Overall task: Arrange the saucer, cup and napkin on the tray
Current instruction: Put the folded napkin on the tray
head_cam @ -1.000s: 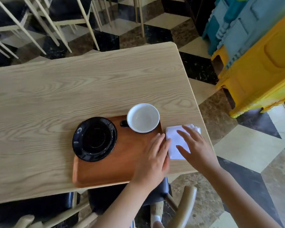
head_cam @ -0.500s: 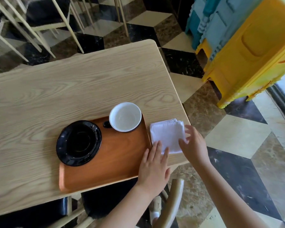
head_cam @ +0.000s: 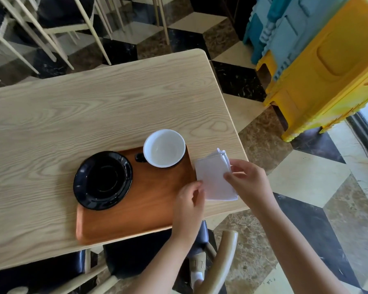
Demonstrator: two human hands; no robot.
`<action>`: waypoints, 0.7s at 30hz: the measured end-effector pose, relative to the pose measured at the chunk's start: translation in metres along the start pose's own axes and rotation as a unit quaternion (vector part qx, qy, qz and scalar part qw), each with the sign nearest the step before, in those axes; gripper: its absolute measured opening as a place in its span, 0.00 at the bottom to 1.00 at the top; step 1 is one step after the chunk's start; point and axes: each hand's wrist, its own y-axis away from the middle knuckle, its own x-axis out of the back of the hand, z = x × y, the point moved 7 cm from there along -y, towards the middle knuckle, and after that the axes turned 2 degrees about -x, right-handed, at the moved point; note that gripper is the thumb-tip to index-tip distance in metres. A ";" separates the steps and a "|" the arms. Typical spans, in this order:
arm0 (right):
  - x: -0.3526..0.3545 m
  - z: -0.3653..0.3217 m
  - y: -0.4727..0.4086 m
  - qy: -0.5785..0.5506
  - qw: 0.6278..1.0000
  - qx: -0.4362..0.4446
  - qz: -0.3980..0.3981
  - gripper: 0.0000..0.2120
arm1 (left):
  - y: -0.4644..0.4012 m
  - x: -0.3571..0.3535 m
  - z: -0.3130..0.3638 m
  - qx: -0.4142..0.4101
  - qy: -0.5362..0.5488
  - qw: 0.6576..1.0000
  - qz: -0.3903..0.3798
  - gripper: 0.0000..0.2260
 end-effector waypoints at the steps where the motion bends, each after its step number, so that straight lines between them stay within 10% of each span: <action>1: -0.001 -0.005 0.004 -0.010 1.000 0.007 -0.013 0.15 | -0.001 0.008 -0.003 0.046 0.046 0.998 0.023 0.09; 9: -0.028 0.001 0.015 -0.184 0.975 -0.053 -0.116 0.16 | 0.006 0.035 -0.040 0.280 0.367 0.887 -0.007 0.07; 21: -0.087 0.009 0.019 0.031 0.995 0.046 -0.086 0.25 | 0.021 0.104 -0.065 0.158 0.132 0.975 0.088 0.11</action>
